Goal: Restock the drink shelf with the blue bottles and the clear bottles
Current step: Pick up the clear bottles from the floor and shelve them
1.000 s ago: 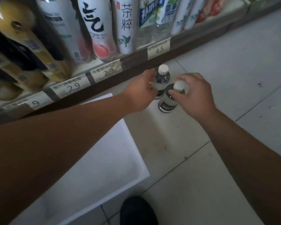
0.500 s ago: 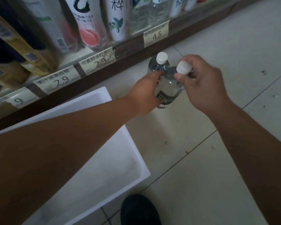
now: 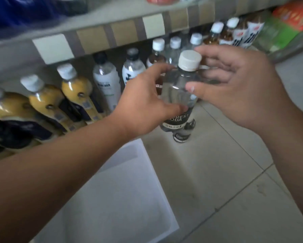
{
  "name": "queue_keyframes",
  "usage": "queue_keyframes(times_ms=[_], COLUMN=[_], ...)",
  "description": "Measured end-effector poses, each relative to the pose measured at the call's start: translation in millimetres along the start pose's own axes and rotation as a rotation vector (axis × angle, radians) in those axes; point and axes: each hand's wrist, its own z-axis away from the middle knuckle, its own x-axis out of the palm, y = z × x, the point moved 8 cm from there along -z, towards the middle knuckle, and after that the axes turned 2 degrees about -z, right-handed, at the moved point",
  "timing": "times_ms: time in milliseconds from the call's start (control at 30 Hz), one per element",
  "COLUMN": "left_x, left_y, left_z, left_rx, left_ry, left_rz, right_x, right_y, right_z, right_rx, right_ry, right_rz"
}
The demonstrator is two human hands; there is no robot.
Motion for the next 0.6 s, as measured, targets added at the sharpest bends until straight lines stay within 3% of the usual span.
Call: queue_keyframes(times_ms=[133,333,600], left_x=[-66,-147,-224], left_y=[45,121,186], left_z=[-16,-47,-95], left_rx=[0.040,0.097,0.207], left_ry=[0.100,0.172,0.337], left_rz=[-0.031,-0.238,-0.646], right_x=[11,23,39], right_y=[-37,-100,-157], right_z=[-21,-78,-166], right_rx=[-0.019,-0.136,-0.228], right_ry=[-0.125,0.050,0.076], right_rz=[-0.022,-0.005,0.035])
